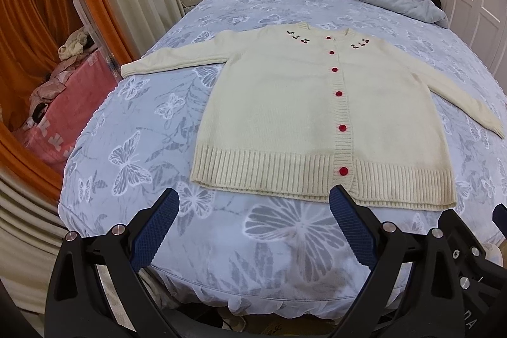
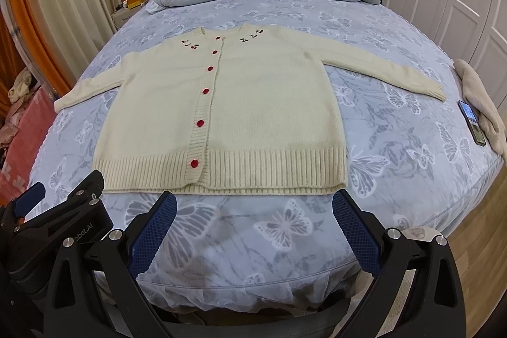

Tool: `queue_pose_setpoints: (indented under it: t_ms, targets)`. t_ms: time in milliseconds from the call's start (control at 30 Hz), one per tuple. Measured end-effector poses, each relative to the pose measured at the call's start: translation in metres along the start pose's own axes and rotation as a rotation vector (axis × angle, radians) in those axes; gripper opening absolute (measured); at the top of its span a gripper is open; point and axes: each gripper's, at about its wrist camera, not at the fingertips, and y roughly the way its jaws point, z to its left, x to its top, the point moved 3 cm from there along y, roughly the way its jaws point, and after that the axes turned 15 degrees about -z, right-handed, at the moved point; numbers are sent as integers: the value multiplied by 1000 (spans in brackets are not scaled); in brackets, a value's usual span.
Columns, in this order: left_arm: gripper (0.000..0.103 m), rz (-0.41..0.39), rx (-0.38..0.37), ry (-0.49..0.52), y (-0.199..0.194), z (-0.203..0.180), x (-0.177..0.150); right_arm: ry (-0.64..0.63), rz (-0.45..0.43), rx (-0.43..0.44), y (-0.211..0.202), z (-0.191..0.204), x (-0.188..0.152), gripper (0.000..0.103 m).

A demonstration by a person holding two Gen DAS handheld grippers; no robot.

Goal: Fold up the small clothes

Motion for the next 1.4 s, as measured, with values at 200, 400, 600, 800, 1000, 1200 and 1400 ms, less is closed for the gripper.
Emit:
queue_pose_setpoints:
  t_ms: [200,400,600,800,1000,1200,1400]
  targets:
    - [93,3,8,1,2,1,-3,4,19,6,4,2,-3,98]
    - [93,17,19,5,12,1,-5,29,69,29,12,5,-6,98]
    - [93,27,25,5,17,1,-5,-8,43,4,17,6,-4,98]
    - [93,43,35,12,26,-2,-6,-31,83,-14,28,5,-5,98]
    - [96,78,11,26,42,-9,-6,20,68,105,47,-4,1,97]
    - [96,105,-24,-51,67,2,-5,195,60,89,97,-101,36,97]
    - [96,110,-47,-65,96,2,-3,497,28,-62,180,-269,83,93]
